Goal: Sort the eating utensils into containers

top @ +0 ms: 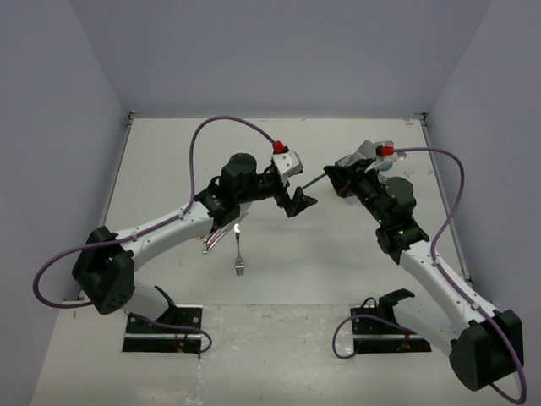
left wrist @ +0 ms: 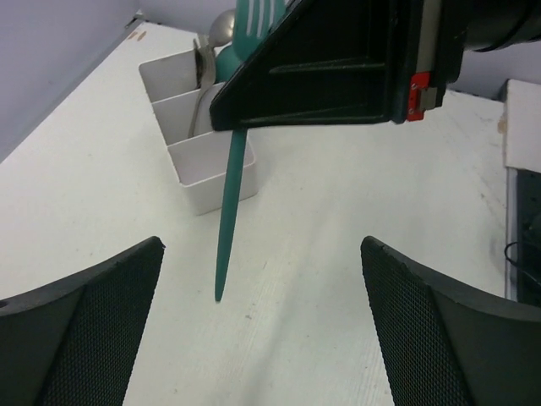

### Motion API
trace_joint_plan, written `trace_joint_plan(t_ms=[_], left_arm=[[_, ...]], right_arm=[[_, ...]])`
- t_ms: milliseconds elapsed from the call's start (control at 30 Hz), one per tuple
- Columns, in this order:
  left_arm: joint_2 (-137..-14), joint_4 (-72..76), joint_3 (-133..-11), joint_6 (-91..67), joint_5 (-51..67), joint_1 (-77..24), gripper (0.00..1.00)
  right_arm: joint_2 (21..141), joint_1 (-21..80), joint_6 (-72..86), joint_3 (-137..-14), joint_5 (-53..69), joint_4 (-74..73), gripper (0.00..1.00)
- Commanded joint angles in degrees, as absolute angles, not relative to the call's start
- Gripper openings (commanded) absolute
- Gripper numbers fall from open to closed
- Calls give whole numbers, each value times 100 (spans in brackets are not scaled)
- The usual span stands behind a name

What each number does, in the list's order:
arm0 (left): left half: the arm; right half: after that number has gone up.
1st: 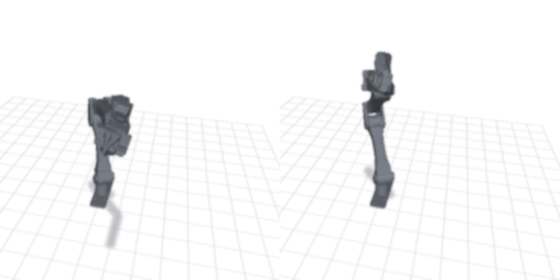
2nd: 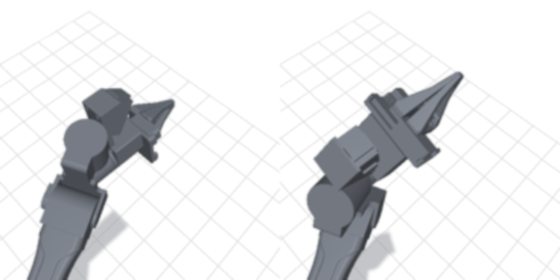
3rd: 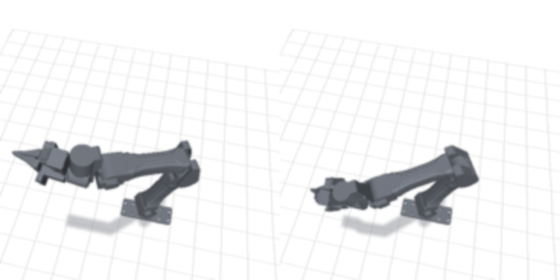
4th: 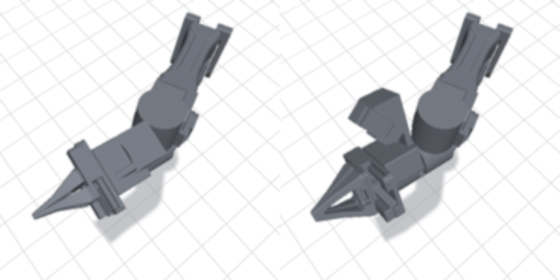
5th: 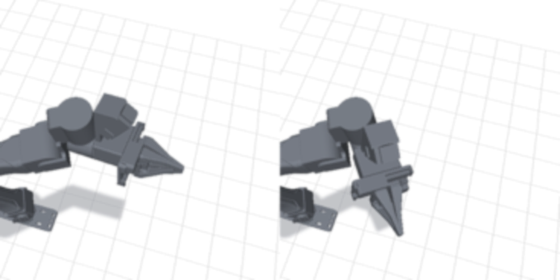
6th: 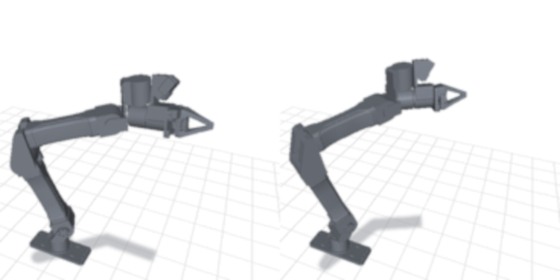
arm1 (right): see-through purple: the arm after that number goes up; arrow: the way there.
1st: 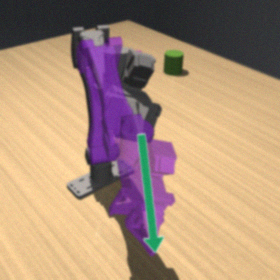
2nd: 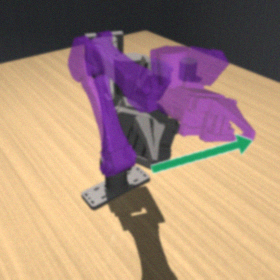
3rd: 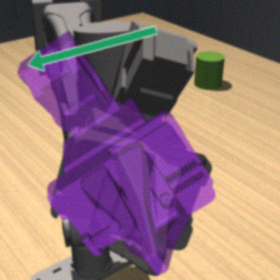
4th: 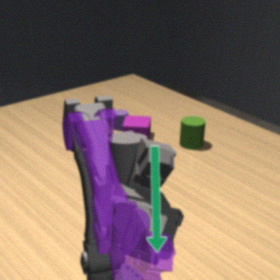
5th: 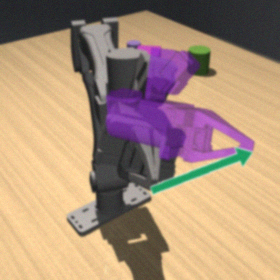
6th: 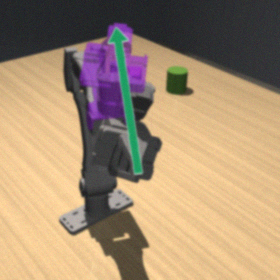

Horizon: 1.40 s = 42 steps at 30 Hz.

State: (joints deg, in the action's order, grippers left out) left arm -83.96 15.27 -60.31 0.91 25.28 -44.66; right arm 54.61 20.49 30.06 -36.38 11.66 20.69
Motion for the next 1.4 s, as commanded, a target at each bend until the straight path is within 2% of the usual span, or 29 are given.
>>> trace_joint_plan(t_ms=[0,133,300,667,1200,1267,1367], left_arm=[[-8165,1389,-6179,412,1838,-4430,100],[-8025,1433,-5968,343,1371,-4158,100],[-7989,1336,-5757,53,1328,-3271,100],[-7893,1020,-5467,316,264,-2980,100],[-8033,976,-5476,396,229,-2795,100],[-8033,958,-5475,378,193,-2786,100],[-8033,923,-5476,352,185,-2795,100]], right_arm=[[5423,2013,2568,-3973,28,1863,0],[5589,1899,2295,-4095,-1061,1784,0],[6124,1504,2118,-4420,-2195,1767,0],[6987,923,1749,-4851,-2795,1969,0],[7954,914,1634,-5186,-2804,1767,0],[7928,914,1705,-5124,-2778,1767,5],[7761,932,1871,-4940,-2436,1766,21]])
